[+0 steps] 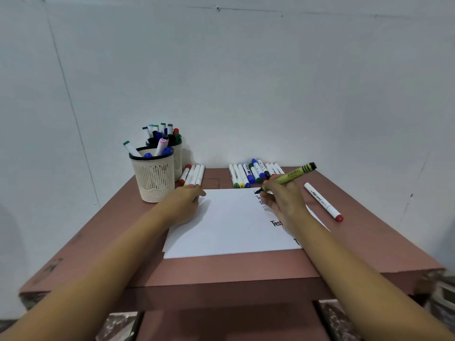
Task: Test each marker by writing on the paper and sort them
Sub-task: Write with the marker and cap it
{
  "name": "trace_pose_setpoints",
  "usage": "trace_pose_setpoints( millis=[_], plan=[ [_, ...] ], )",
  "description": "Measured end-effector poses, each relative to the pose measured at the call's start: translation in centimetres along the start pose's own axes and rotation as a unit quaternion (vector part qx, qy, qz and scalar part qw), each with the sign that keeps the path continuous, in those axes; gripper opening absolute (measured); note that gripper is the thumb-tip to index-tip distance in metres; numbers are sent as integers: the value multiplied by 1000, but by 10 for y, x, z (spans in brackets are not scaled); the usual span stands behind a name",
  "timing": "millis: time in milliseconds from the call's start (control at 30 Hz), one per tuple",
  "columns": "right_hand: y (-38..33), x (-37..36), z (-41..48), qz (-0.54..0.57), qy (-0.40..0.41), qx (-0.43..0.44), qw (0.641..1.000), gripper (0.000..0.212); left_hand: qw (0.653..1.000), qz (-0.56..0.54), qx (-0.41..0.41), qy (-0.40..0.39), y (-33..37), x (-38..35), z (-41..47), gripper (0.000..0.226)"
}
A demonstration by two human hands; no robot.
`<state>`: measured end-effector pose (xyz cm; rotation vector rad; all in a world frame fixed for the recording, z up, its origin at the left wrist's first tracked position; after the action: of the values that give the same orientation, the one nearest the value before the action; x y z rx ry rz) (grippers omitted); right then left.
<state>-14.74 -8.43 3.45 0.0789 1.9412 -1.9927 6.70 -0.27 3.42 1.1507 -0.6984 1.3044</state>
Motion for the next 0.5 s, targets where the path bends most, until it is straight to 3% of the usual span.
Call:
trace_pose_setpoints(
  millis=[300,500],
  plan=[
    [-11,36,-23,-216,-6,64,974,15,999,-32,14,11,-5,-8,-21,29],
    [-5,42,-34,-266,3,84,960,20,998,-37,29,36,-5,-6,-25,28]
  ],
)
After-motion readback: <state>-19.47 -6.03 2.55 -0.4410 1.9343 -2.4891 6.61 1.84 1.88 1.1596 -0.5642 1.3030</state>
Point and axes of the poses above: each hand's wrist, its own z-axis towards the middle knuckle, its own x-axis out of the back of the hand, y = z × x, the point moved 7 cm from there along z, towards the middle knuckle, and after that the axes turned 3 degrees about y, right-handed, at the moved point
